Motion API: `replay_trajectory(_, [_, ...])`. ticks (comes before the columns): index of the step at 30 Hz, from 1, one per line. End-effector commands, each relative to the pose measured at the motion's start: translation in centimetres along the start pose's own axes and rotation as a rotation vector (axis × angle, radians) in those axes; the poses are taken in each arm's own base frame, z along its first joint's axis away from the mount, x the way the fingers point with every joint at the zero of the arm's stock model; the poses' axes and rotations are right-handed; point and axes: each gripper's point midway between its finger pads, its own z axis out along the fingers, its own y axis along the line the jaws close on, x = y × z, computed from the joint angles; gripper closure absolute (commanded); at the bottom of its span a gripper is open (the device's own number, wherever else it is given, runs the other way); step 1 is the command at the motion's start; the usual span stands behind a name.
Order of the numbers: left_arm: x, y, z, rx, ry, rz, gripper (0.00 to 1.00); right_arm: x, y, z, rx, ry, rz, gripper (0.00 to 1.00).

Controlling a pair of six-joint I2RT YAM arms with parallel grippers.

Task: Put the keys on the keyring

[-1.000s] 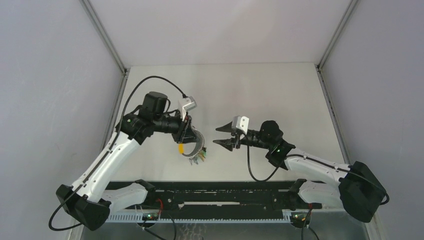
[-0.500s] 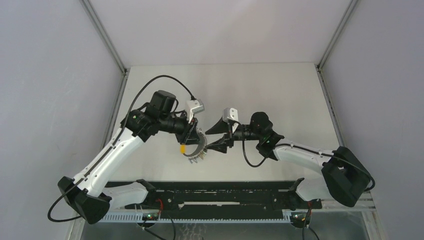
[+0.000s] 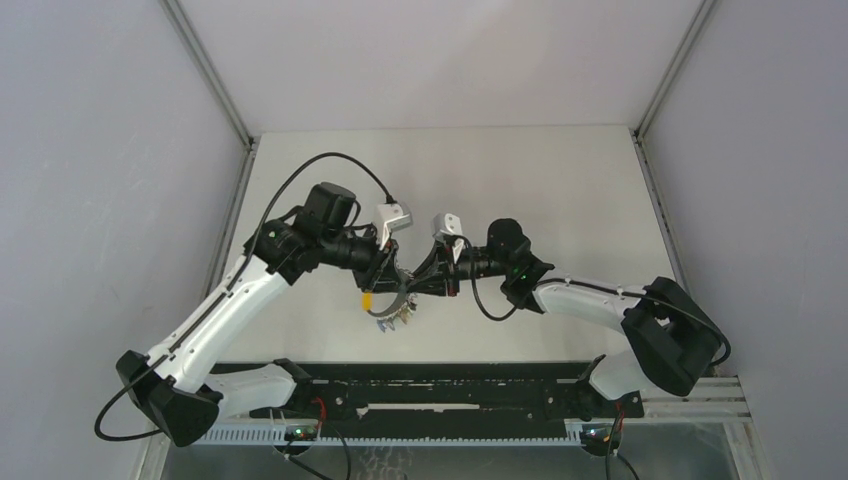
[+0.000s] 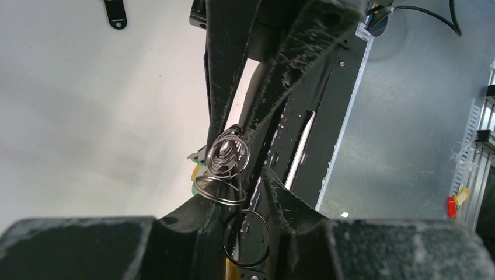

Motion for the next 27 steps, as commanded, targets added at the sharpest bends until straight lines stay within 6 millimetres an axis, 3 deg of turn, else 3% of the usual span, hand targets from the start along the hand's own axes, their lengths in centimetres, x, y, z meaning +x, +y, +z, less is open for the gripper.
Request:
replay_trajectory(1, [-2.5,-1.1,-1.1,0.015,-0.080,0.082,1.00,-3.2,0.6,0.0,-0.050,-0.062,-0.034,1.00])
replay_trajectory(4, [-2.2,-0.8,-1.1,-0.014,-0.101,0.076,0.94,-3.7,0.5,-0.4,-0.050,-0.075,-0.023,1.00])
replay_trajectory(12, [-2.9,0.2,-1.9,-0.110,-0.339,0.028,0.54,-6.4,-0.1,-2.1,0.034,-0.176,0.016,1.00])
replay_trajectory(18, [-3.6,0.3,-3.8,-0.145,-0.583,-0.037,0.45,-8.2,-1.2,-3.7,0.127,-0.280,0.076,1.00])
replay_trajectory(27, [-3.3,1.4,-2.8,-0.123,-0.741,-0.134,0.42,-10.0,-1.1,-5.2,0.174,-0.400,0.106,1.00])
